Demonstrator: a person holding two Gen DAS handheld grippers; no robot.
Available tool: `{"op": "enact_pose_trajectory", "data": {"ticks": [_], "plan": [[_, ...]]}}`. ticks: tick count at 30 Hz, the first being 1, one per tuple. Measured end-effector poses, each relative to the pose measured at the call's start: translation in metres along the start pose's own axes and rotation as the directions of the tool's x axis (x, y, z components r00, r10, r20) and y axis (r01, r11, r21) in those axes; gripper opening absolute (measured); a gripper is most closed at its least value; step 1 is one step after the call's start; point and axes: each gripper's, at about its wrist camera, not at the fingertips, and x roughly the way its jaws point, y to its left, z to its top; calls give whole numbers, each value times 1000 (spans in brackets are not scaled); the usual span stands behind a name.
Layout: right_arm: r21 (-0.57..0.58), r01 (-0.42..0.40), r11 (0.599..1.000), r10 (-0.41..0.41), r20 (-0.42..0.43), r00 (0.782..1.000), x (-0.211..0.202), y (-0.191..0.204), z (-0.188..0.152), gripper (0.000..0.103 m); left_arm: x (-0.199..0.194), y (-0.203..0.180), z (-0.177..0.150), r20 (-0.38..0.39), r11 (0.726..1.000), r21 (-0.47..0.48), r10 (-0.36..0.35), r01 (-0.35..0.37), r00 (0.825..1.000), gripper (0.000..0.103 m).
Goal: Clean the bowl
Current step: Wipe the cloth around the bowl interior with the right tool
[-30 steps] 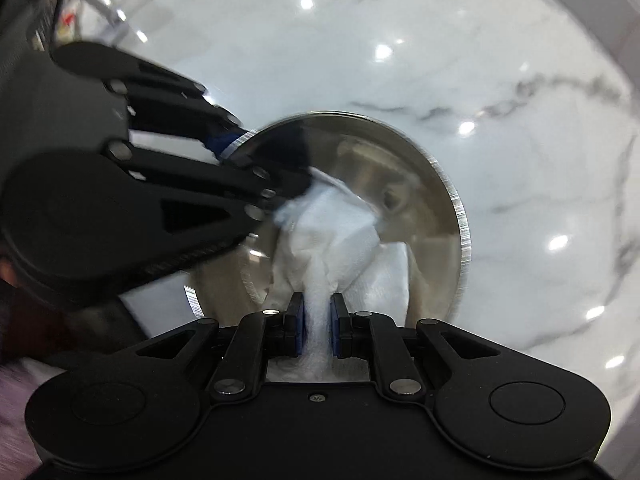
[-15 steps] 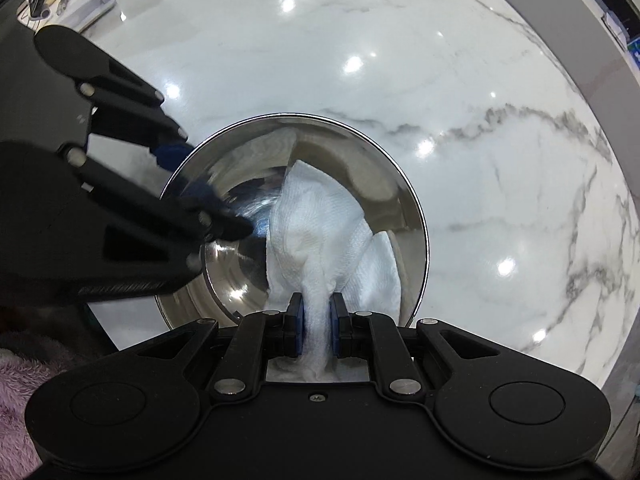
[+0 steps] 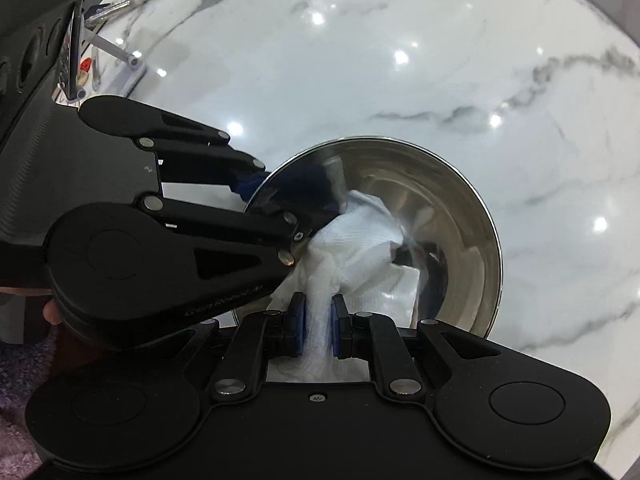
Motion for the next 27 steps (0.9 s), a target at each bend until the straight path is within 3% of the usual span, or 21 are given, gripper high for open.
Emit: {"op": "enact_pose_trajectory", "data": {"ticks": [5, 12, 15, 18, 21, 27], "plan": [[-68, 101, 993, -102, -17, 995, -4, 14, -8, 11, -1, 1, 0, 3, 1000, 1, 2, -2, 1000, 14], [-233, 331, 914, -331, 41, 943, -1, 31, -18, 11, 0, -1, 1, 4, 1000, 4, 5, -5, 1000, 14], [-239, 339, 910, -339, 44, 940, -1, 31, -20, 11, 1, -2, 0, -6, 1000, 16, 4, -4, 1000, 15], [-222, 328, 918, -326, 45, 944, -2, 27, -21, 11, 4, -2, -3, -64, 999, 14, -37, 38, 997, 27], [-211, 321, 923, -318, 48, 947, -3, 23, -24, 11, 6, -1, -6, -106, 996, 2, -84, 85, 991, 31], [-207, 310, 928, -308, 45, 950, 2, 26, -23, 11, 5, 1, -7, -105, 996, -6, -84, 84, 991, 25]]}}
